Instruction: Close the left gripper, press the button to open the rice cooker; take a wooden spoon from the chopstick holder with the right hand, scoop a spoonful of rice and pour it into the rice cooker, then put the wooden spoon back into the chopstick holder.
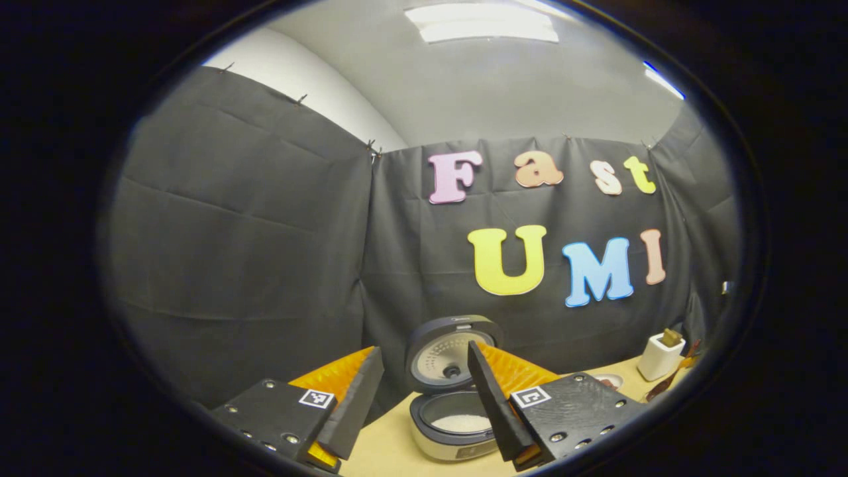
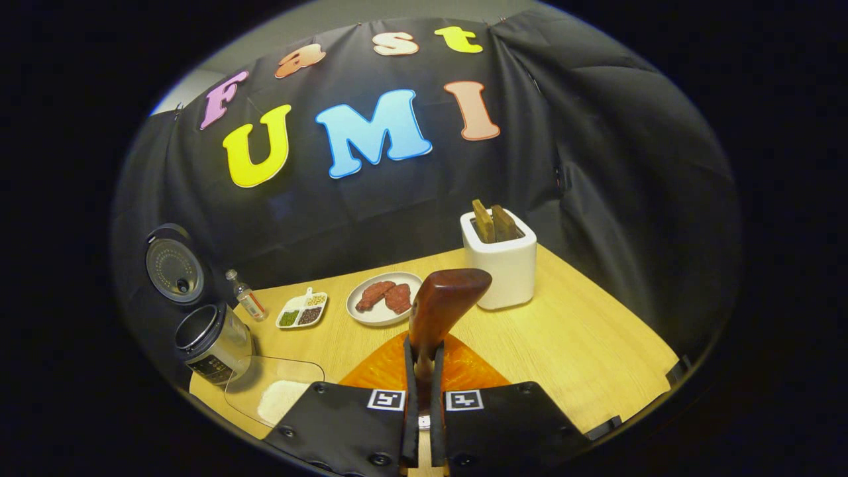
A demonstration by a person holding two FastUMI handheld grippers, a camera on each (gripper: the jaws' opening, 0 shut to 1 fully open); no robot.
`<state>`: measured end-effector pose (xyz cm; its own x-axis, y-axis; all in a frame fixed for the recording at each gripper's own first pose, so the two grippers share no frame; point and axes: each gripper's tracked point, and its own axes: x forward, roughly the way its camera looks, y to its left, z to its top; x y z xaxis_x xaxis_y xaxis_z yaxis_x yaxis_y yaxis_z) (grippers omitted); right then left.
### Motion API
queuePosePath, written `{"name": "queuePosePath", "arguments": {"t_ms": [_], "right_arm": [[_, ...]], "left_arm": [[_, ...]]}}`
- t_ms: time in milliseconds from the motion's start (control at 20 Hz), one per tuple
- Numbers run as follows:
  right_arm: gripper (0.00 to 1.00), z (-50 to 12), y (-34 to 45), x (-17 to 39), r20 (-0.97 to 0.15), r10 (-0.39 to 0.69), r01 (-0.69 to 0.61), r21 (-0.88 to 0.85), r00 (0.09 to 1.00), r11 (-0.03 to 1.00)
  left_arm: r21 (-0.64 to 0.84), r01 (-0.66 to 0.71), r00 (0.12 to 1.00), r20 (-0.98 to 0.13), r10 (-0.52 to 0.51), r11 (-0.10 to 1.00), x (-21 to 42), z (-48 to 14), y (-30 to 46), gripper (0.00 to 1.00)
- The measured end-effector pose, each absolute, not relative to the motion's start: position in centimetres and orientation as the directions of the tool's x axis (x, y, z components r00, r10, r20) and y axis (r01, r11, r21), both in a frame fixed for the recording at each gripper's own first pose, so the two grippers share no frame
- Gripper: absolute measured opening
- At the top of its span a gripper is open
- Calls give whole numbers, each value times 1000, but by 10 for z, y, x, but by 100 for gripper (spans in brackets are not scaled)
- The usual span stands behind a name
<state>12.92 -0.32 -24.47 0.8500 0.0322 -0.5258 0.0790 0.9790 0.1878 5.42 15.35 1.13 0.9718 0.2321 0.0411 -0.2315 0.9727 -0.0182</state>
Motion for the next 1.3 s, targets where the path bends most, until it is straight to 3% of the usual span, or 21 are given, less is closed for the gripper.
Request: {"name": "queuePosePath", "arguments": {"t_ms": [250, 600, 950, 1300], "right_arm": [[8, -203, 18, 133, -463, 37, 19, 117, 886, 993], [8, -179, 84, 133, -422, 130, -114, 62, 897, 992], [8, -194, 146, 124, -448, 226, -210, 87, 865, 974], [8, -233, 178, 120, -496, 237, -276, -6, 836, 961]], "left_arm": [[-17, -214, 977, 14, 214, 977, 64, -8, 156, 82], [-26, -190, 982, -18, 189, 981, 79, -26, 167, 82], [-22, -197, 980, -32, 196, 980, 87, -39, 191, 80], [-29, -218, 975, -59, 216, 976, 95, -59, 216, 80]]}}
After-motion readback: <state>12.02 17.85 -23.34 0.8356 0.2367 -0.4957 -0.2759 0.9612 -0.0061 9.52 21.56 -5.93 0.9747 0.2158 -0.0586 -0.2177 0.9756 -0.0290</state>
